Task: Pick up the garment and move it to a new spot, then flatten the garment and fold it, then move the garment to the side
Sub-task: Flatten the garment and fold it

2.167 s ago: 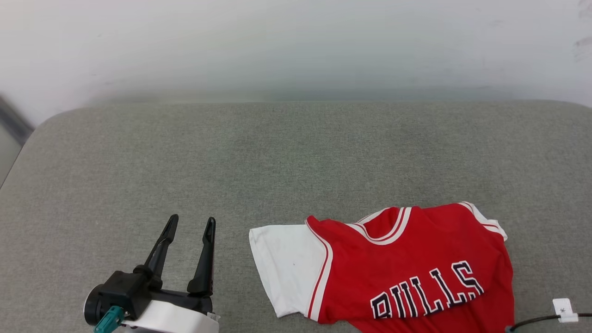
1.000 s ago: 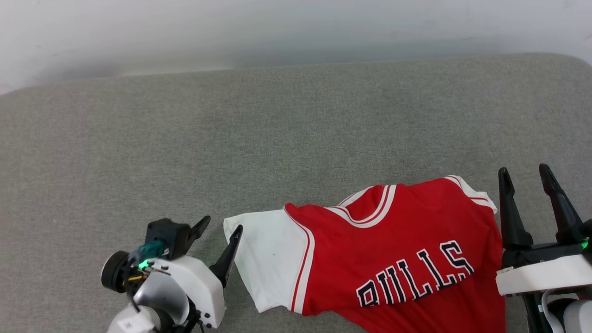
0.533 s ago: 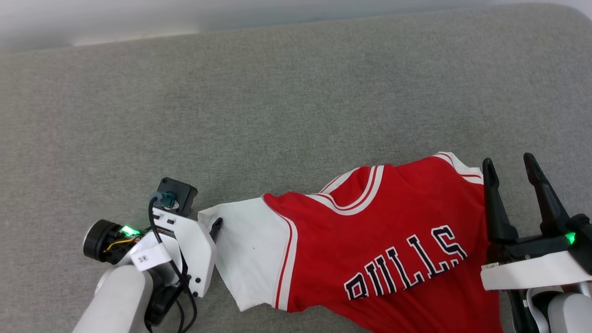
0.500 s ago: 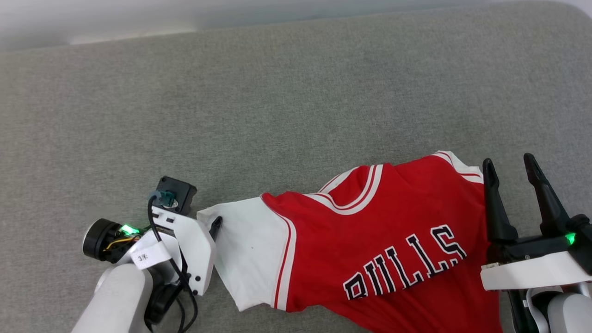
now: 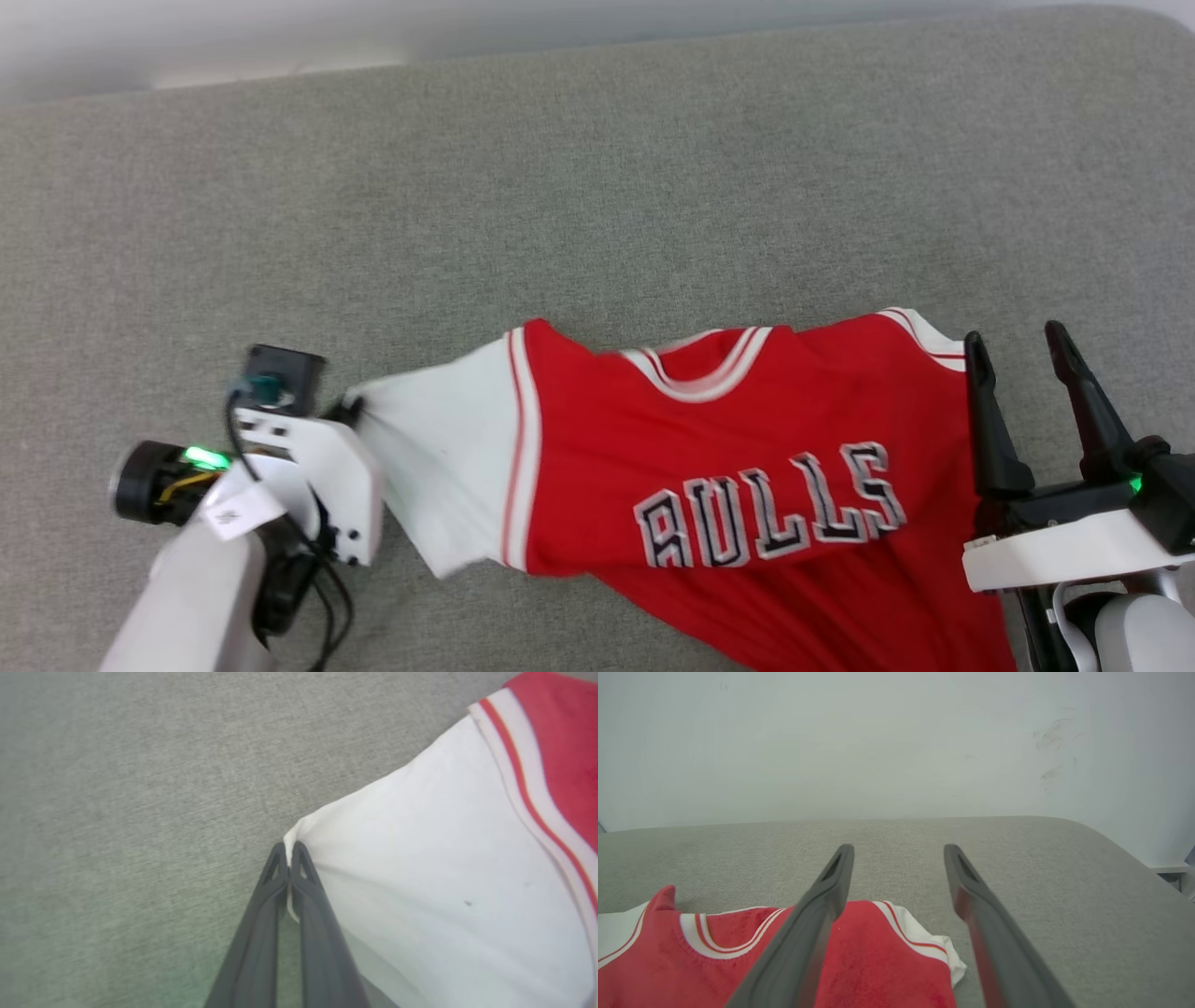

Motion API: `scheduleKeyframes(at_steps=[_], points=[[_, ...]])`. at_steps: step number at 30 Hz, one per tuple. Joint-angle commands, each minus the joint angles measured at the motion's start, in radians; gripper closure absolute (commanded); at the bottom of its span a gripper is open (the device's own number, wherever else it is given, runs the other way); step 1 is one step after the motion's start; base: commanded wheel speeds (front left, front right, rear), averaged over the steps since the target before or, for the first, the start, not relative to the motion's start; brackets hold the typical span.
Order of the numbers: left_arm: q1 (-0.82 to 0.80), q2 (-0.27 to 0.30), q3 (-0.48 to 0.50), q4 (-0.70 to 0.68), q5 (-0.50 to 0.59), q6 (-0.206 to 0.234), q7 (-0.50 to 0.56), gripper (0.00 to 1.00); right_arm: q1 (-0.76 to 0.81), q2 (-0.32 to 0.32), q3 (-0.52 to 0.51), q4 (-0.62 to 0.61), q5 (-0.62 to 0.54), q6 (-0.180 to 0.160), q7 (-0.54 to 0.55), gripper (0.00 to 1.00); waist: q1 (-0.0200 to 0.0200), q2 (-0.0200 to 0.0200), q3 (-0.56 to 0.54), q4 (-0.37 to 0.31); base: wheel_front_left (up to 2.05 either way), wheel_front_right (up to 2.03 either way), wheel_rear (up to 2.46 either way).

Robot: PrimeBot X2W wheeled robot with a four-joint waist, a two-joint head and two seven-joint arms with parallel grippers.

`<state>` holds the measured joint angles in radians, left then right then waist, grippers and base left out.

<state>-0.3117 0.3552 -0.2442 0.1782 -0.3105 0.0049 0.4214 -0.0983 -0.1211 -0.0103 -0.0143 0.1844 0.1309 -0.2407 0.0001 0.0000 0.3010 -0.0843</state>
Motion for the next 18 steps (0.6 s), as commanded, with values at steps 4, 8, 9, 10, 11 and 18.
scheduleKeyframes(at_steps=[4, 8, 9, 10, 11, 18], points=[[-0.029, 0.028, 0.066, 0.008, -0.001, 0.038, -0.085, 1.00, -0.006, 0.008, 0.001, 0.013, -0.009, 0.000, 0.009, 0.00, -0.0001, 0.0000, -0.020, 0.010, 0.00, 0.00, 0.00], [-0.028, 0.045, 0.126, 0.019, -0.008, 0.076, -0.159, 1.00, 0.001, 0.005, 0.002, 0.028, -0.012, 0.000, 0.023, 0.00, -0.0001, 0.0000, -0.035, 0.017, 0.00, 0.00, 0.00], [-0.020, 0.050, 0.141, 0.017, -0.010, 0.087, -0.173, 1.00, 0.003, 0.004, 0.001, 0.031, -0.011, 0.000, 0.027, 0.00, -0.0001, 0.0000, -0.038, 0.019, 0.00, 0.00, 0.00], [-0.010, 0.056, 0.157, 0.018, -0.015, 0.096, -0.185, 1.00, 0.005, 0.004, 0.001, 0.033, -0.012, 0.000, 0.030, 0.00, -0.0001, 0.0000, -0.041, 0.021, 0.00, 0.00, 0.00], [0.002, 0.064, 0.169, 0.020, -0.019, 0.100, -0.193, 1.00, 0.007, 0.004, 0.002, 0.036, -0.012, 0.000, 0.033, 0.00, -0.0001, 0.0000, -0.044, 0.023, 0.00, 0.00, 0.00], [0.064, 0.065, 0.160, 0.039, -0.015, 0.091, -0.232, 0.00, 0.018, 0.003, 0.006, 0.062, -0.013, 0.000, 0.064, 0.00, -0.0001, 0.0000, -0.071, 0.037, 0.00, 0.00, 0.00]])
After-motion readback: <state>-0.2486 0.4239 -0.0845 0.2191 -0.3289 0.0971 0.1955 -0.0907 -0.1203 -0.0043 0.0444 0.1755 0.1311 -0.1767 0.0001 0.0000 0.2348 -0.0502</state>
